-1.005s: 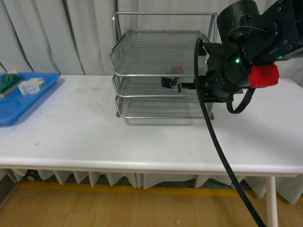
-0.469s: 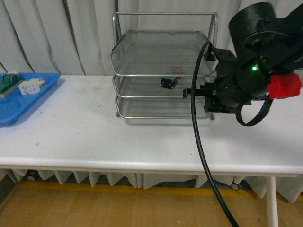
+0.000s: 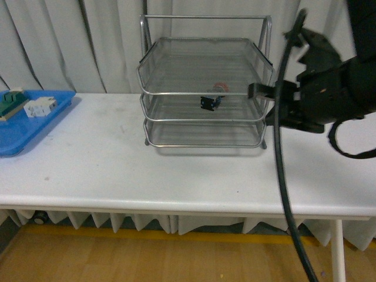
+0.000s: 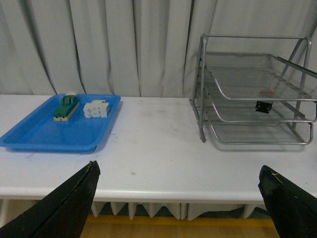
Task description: Place button on rack with both arms
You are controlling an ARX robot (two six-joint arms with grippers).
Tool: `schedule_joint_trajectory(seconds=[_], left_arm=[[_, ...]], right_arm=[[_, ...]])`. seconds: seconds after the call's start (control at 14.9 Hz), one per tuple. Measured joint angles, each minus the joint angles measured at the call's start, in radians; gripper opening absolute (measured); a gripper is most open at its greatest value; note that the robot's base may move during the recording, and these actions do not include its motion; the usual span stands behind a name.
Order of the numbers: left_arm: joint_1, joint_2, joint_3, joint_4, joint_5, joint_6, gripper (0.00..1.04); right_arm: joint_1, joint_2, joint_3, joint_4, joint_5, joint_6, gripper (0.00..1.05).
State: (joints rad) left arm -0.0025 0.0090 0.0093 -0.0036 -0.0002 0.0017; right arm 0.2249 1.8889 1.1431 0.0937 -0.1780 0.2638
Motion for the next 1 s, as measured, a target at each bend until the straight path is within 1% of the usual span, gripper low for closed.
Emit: schedule_joint_trajectory(seconds=[0.07,0.13,0.27,0.4,0.47,0.54,0.6,0.67,0.74,0.8,0.87,1.0], left_arm=[[0.000,0.000,0.000,0.000,0.000,0.000,0.98],[0.000,0.000,0.000,0.000,0.000,0.000,0.98],[0.000,0.000,0.000,0.000,0.000,0.000,0.98],[0.000,0.000,0.000,0.000,0.000,0.000,0.98],[0.000,0.000,0.000,0.000,0.000,0.000,0.98],[0.000,0.000,0.000,0.000,0.000,0.000,0.98],[0.000,0.000,0.000,0.000,0.001,0.000,0.98],[0.000,0.000,0.000,0.000,0.000,0.000,0.98],[0.000,0.000,0.000,0.000,0.000,0.000,0.98],[0.000,0.000,0.000,0.000,0.000,0.000,0.98],[0.000,0.000,0.000,0.000,0.000,0.000,0.98],[0.000,0.000,0.000,0.000,0.000,0.000,0.98]], right_arm=[[-0.026,-0.094,-0.086,0.044,-0.027,0.040,0.02],[-0.055,-0.186,-0.163,0.072,-0.032,0.068,0.02],[-0.136,-0.429,-0.343,0.078,-0.042,0.102,0.02],[-0.222,-0.622,-0.445,0.051,-0.062,0.097,0.02],[-0.243,-0.691,-0.495,0.142,-0.035,0.061,0.02],[-0.238,-0.764,-0.570,0.304,0.078,-0.006,0.02],[-0.229,-0.893,-0.666,0.381,0.156,-0.121,0.02],[-0.229,-0.987,-0.717,0.337,0.165,-0.170,0.02],[-0.229,-1.174,-0.787,0.203,0.172,-0.229,0.02],[-0.229,-1.440,-0.890,0.131,0.175,-0.254,0.02],[-0.229,-1.479,-0.971,0.125,0.175,-0.257,0.02],[-0.229,-1.515,-0.995,0.127,0.175,-0.257,0.02]])
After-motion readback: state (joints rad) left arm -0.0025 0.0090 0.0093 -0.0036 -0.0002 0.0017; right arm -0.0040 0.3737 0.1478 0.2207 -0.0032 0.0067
